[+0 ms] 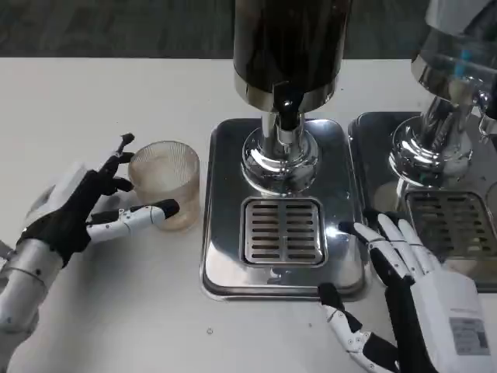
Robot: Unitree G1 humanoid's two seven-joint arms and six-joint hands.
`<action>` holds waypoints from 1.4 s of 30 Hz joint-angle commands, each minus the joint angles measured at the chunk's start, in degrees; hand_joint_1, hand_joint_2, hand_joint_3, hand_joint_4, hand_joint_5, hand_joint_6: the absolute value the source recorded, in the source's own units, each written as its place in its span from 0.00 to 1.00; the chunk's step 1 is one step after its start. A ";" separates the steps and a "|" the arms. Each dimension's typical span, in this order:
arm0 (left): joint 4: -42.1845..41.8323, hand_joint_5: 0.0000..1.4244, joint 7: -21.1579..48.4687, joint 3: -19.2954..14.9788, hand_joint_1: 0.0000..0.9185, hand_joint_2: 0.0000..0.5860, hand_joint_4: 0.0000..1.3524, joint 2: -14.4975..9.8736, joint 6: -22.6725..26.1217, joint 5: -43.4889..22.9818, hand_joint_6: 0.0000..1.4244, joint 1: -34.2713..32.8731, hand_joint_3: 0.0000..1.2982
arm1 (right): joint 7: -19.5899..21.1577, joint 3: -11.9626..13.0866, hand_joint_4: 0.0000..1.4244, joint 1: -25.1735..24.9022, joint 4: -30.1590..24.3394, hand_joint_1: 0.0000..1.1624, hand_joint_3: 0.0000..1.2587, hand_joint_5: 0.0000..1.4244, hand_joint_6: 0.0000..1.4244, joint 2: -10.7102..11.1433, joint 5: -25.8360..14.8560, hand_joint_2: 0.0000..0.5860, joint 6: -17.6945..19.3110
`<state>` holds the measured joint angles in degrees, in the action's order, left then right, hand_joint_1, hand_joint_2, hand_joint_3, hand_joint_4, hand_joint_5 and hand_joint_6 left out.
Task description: Grasp the cup under the faucet to collect the drink, then remove the cup.
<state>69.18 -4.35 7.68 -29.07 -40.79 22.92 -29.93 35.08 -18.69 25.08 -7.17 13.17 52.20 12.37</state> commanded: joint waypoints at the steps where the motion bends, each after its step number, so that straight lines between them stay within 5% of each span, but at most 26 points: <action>1: 1.15 0.22 1.07 1.19 0.36 0.05 0.09 0.84 1.78 0.25 0.21 -1.93 0.06 | 0.63 -0.14 0.08 0.28 -0.06 0.37 0.22 0.07 0.16 0.18 -0.56 0.65 0.90; 17: 2.62 0.24 3.31 3.44 0.34 0.08 0.11 3.46 5.54 0.37 0.22 -5.83 0.08 | 1.26 0.11 0.08 2.21 -0.57 0.37 0.23 0.08 0.17 -0.46 -1.71 0.65 0.97; 35: 1.60 0.31 -1.94 6.68 0.45 0.19 0.20 4.54 5.84 1.92 0.28 -5.72 0.15 | 0.65 0.85 0.10 1.72 -0.19 0.39 0.23 0.09 0.19 -0.80 -4.20 0.64 2.16; 39: 1.46 0.35 -3.31 7.21 0.46 0.20 0.24 4.41 4.88 1.87 0.32 -5.33 0.19 | 0.41 0.99 0.10 1.60 -0.02 0.39 0.23 0.09 0.19 -0.70 -4.85 0.64 2.41; 42: 1.04 0.42 -6.41 7.38 0.44 0.23 0.30 4.35 3.09 2.12 0.45 -4.39 0.24 | 0.27 1.07 0.10 1.59 0.03 0.39 0.23 0.10 0.19 -0.63 -5.20 0.64 2.64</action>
<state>70.95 -8.68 14.51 -25.14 -35.48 24.01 -35.86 35.33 -18.10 26.89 -7.21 12.16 47.75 13.82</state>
